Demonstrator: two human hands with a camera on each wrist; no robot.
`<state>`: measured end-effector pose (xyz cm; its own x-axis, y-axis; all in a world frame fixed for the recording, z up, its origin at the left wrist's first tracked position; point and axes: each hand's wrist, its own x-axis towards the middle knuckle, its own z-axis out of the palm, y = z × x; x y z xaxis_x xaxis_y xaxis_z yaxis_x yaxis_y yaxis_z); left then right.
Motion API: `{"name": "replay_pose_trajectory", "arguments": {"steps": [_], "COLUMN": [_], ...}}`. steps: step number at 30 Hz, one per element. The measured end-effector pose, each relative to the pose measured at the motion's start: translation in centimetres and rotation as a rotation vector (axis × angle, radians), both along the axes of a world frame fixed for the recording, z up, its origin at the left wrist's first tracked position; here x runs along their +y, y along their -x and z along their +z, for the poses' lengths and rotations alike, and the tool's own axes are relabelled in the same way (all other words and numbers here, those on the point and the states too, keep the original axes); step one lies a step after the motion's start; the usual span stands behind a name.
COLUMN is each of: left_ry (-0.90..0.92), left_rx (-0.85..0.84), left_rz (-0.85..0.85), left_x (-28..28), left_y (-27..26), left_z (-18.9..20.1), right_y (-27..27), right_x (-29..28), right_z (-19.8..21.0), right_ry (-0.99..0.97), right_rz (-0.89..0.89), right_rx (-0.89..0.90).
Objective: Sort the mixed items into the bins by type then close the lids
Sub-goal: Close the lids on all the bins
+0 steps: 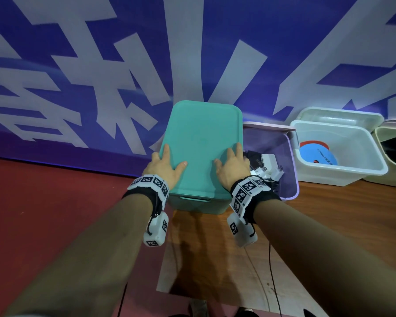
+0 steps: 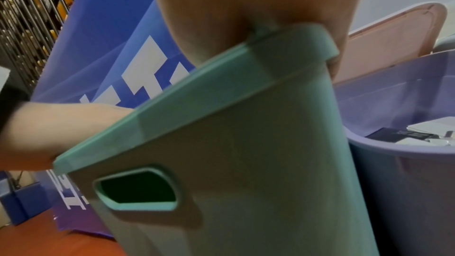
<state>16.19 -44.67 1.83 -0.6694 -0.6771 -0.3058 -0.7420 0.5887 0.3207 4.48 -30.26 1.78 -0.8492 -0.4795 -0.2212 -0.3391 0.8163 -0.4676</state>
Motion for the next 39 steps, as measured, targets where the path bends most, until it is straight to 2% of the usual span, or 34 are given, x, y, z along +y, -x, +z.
{"name": "replay_pose_trajectory", "arguments": {"steps": [7,18,26,29,33,39], "left_ry": [0.066,0.005,0.018,0.050,0.082,-0.010], "left_rx": [-0.001,0.003,-0.071,-0.077,0.063,0.242], "left_rz": [-0.073,-0.080,-0.109,-0.104,-0.105,-0.134], "left_x": [-0.1,-0.7,-1.0,-1.6,-0.1,5.6], "left_y": [0.6,1.3,2.1,3.1,5.8,11.6], "left_z": [-0.1,-0.1,1.6,2.7,4.8,6.5], "right_y": [0.5,1.2,1.9,3.0,5.3,10.4], "right_x": [0.0,-0.1,0.3,0.7,2.3,7.6], "right_z": [-0.2,-0.7,1.1,1.8,2.2,3.1], "right_ry": [-0.048,-0.170,-0.214,-0.134,0.025,0.053], "right_rz": [0.026,0.077,0.161,0.143,0.027,-0.106], "right_rx": [-0.017,-0.049,-0.081,-0.077,-0.088,-0.035]}}
